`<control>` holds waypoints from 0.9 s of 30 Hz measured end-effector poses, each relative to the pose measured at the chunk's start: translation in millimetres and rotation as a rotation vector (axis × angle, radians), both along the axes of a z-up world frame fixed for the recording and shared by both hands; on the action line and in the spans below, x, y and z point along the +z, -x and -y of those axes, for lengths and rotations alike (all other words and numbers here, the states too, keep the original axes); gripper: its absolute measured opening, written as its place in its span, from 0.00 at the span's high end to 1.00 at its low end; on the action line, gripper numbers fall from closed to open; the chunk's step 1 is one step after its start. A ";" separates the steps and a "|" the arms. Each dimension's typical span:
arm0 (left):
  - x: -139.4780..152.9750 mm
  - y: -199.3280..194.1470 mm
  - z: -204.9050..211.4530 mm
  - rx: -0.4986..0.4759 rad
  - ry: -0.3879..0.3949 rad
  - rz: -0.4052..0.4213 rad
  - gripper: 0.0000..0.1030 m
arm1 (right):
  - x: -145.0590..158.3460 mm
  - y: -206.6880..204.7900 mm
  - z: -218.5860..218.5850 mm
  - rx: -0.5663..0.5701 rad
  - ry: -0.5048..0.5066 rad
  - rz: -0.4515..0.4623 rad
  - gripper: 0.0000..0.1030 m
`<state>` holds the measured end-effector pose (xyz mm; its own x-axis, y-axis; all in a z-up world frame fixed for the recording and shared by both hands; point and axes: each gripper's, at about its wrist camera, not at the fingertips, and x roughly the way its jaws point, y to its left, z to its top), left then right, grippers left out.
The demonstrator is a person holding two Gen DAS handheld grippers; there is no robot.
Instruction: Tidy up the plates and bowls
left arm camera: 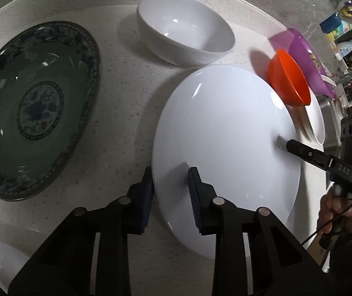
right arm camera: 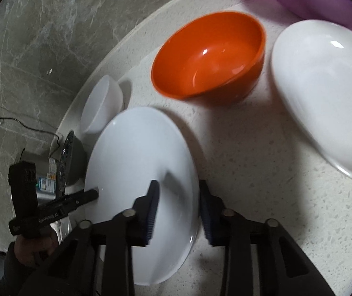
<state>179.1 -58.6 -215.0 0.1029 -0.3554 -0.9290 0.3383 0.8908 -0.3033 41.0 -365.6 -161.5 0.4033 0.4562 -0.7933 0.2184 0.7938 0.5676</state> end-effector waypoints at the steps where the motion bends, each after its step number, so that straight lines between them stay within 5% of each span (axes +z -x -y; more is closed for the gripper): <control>1: 1.4 1.1 0.8 -0.001 0.002 -0.002 0.76 | -0.1 -0.1 0.4 0.000 -0.002 -0.003 0.71; 12: 1.2 -6.2 0.3 0.065 0.059 -0.051 0.75 | -2.9 -3.1 6.6 -0.027 -0.064 -0.057 0.71; 15: 3.5 -4.6 8.8 0.031 0.007 -0.011 0.76 | -2.1 -4.7 6.3 -0.009 -0.051 -0.062 0.72; 17: 6.3 -2.6 17.2 0.006 -0.023 0.019 0.76 | -1.2 -5.8 6.6 0.004 -0.007 -0.078 0.83; 27: 12.7 16.3 38.8 -0.023 -0.023 0.034 0.76 | 3.4 -3.8 4.3 0.014 0.049 -0.068 0.83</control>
<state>162.8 -97.4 -202.3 0.1266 -0.3370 -0.9329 0.3684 0.8892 -0.2712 44.8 -370.0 -158.2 0.3419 0.4214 -0.8400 0.2436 0.8235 0.5123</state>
